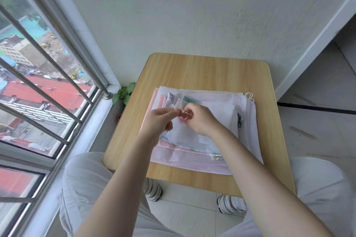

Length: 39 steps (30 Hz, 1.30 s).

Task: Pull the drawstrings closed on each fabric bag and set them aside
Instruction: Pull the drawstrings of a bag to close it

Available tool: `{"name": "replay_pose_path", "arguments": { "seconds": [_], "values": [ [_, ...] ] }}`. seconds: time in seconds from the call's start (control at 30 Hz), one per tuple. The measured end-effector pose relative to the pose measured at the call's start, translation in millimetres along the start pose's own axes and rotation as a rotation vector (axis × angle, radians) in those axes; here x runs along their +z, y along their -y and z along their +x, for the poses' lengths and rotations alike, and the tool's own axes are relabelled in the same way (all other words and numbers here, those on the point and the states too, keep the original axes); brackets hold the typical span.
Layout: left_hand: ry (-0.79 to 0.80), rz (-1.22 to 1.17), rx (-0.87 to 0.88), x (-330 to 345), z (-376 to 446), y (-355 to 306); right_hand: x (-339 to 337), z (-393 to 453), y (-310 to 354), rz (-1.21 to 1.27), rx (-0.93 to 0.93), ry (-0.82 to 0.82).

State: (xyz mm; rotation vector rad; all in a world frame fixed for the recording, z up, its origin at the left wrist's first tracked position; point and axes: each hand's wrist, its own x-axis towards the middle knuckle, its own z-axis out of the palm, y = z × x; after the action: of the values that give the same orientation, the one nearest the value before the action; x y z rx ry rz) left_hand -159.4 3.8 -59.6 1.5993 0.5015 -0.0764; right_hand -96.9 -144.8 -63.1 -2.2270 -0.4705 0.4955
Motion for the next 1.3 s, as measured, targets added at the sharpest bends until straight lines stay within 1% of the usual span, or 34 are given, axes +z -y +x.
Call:
{"name": "replay_pose_path", "arguments": {
  "seconds": [0.07, 0.13, 0.23, 0.33, 0.4, 0.5, 0.57, 0.63, 0.77, 0.97, 1.17, 1.3],
  "values": [
    [-0.001, -0.004, -0.042, 2.7, -4.1, 5.8, 10.5, -1.6, -5.1, 0.024, 0.008, 0.053],
    [-0.018, 0.060, -0.086, 4.9, -4.5, 9.3, 13.8, -2.6, -8.8, 0.063, 0.033, 0.080],
    [-0.058, 0.202, -0.103, 3.9, -1.7, 12.5, 6.6, -2.6, -13.7, 0.140, 0.057, 0.049],
    [-0.065, 0.342, -0.032, 5.0, 1.2, 13.6, -7.2, -0.8, -9.5, 0.116, 0.007, -0.047],
    [-0.021, 0.480, 0.041, 8.3, 1.2, 9.6, -14.4, 1.8, 0.3, 0.138, -0.024, -0.091],
    [0.075, 0.642, 0.100, 11.9, 0.8, 1.9, -18.6, 6.8, 17.8, 0.217, -0.034, -0.088],
    [0.119, 0.665, 0.109, 11.9, 2.0, -1.4, -17.9, 10.1, 29.3, 0.217, -0.062, -0.082],
    [0.120, 0.682, 0.116, 12.0, 1.7, -4.8, -14.2, 12.8, 37.0, 0.216, -0.084, -0.074],
    [0.096, 0.571, 0.134, 12.2, 0.7, -12.2, -8.2, 14.9, 35.3, 0.264, -0.054, -0.027],
    [0.052, 0.351, 0.092, 12.0, -4.7, -13.3, -11.1, 9.6, 16.6, 0.220, 0.045, -0.004],
    [0.039, 0.291, 0.066, 16.3, -5.2, -8.8, -17.0, 2.4, 4.3, 0.218, 0.115, 0.075],
    [0.009, 0.242, 0.073, 19.0, -5.8, -7.6, -18.2, 0.1, -2.3, 0.165, 0.129, 0.061]
  ]
}}
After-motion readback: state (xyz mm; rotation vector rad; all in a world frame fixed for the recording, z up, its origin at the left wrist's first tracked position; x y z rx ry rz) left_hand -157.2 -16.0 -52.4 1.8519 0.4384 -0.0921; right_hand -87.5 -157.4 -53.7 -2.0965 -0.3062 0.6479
